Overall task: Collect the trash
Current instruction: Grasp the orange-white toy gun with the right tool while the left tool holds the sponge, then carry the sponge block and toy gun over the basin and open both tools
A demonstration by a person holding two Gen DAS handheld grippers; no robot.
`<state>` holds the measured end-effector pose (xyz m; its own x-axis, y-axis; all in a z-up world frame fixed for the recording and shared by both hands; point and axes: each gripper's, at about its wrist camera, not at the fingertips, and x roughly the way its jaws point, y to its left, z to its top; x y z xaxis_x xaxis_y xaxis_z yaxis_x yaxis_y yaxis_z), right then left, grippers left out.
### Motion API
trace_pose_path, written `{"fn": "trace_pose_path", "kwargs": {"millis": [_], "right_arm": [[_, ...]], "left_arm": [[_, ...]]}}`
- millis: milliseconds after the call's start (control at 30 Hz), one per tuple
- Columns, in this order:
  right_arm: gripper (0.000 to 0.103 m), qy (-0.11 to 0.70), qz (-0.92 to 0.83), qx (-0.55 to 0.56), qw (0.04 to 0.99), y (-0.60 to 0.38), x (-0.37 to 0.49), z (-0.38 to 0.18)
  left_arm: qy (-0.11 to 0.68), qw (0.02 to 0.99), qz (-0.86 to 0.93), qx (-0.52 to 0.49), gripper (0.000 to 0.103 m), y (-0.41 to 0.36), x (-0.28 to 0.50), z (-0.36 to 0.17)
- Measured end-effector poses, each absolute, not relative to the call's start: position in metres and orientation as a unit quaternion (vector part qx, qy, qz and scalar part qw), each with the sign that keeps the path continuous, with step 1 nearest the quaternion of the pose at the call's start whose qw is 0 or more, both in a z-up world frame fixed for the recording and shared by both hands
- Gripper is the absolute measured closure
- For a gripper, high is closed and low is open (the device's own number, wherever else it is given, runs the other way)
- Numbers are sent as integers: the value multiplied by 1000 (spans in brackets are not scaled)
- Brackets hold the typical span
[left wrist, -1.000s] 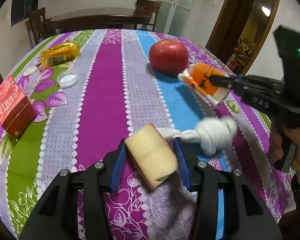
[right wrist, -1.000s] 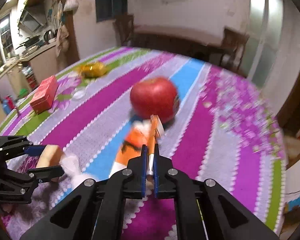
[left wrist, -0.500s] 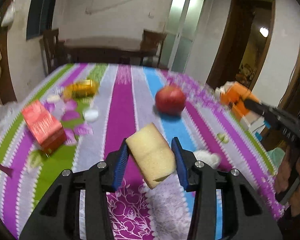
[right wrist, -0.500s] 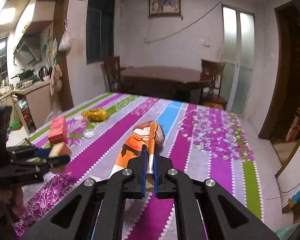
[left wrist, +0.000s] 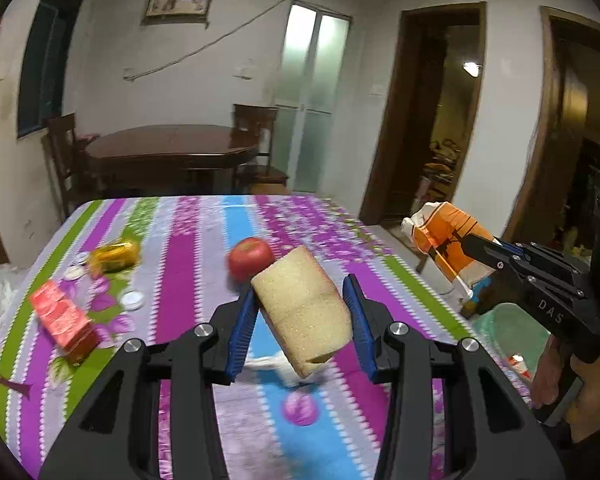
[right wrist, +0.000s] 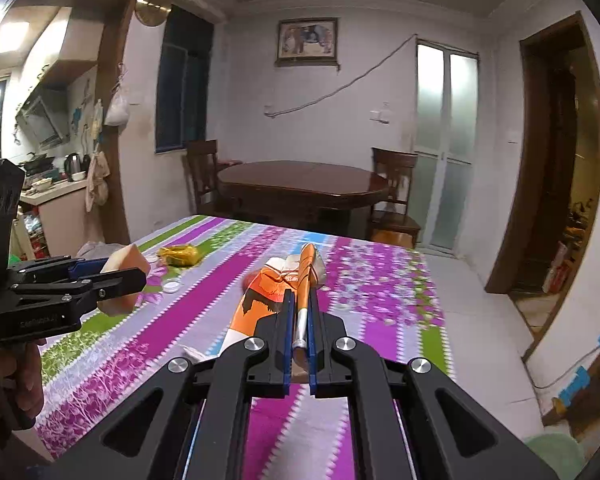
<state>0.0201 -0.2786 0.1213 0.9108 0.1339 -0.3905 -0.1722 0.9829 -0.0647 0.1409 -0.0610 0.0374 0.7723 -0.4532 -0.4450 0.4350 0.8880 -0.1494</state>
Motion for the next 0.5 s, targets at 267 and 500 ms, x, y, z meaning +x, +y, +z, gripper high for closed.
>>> {"fn": "trace_pose_path", "kwargs": {"millis": [267,500], "right_arm": [[97,195,17,-40,980,-352,-22,141],[97,204,-44,-31,978,-435,-71,151]], "left_arm": [[245,920,-307,-1,62,-140,134,44],[240,895,-374,31,62,-221,116,50]]}}
